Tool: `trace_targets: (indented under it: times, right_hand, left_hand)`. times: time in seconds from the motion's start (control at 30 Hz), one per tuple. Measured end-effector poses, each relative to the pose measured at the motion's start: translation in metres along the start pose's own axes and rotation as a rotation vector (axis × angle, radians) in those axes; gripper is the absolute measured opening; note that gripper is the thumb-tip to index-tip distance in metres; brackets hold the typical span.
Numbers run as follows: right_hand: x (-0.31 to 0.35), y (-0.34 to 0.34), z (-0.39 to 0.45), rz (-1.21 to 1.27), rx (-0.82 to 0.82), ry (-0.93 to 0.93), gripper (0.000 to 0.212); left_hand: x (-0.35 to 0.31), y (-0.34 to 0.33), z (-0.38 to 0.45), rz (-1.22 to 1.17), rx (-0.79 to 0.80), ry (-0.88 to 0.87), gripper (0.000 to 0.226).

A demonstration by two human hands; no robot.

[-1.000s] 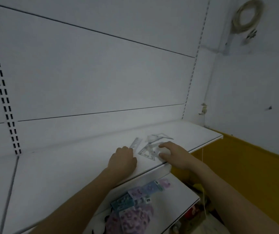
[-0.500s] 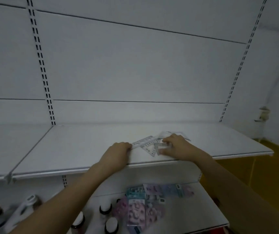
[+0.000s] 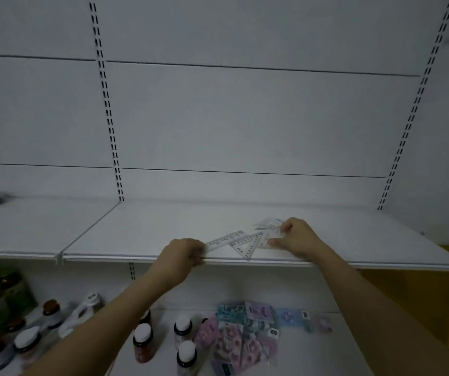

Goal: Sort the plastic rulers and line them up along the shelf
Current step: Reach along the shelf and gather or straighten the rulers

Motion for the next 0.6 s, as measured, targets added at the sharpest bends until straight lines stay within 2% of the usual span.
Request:
trace_targets:
  times: [0.1,0.23,0.37,0.5,0.6]
  right_hand:
    - [-0.006,0.009,0.010,0.090,-0.067,-0.016,0.035]
    - [-0.013,0.019,0.018,0.094,-0.143,-0.021,0.017]
    - [-0.017,0.025,0.018,0.081,-0.213,-0.023,0.005]
    - [-0.017,0.028,0.021,0.063,-0.223,-0.016,0.005]
    - [-0.014,0.033,0.023,0.075,-0.249,-0.015,0.004]
  left_hand:
    - [-0.001,0.009,0.008,0.010,0.004,0.041,0.038]
    - [0.006,0.013,0.017,-0.032,0.017,0.082,0.048]
    - [0.009,0.016,0.025,-0.029,0.028,0.097,0.036]
    - [0.005,0.020,0.030,0.151,0.024,0.084,0.033]
    - [0.004,0.018,0.032,0.194,0.007,0.081,0.026]
Point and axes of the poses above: each hand's wrist, its own z-axis towards the middle knuckle, its own y-axis out of the back of the hand, x = y × z, the point moved 10 cm from there along z, towards the middle knuckle, and after that the axes turned 3 degrees about x, right-handed, at the moved point
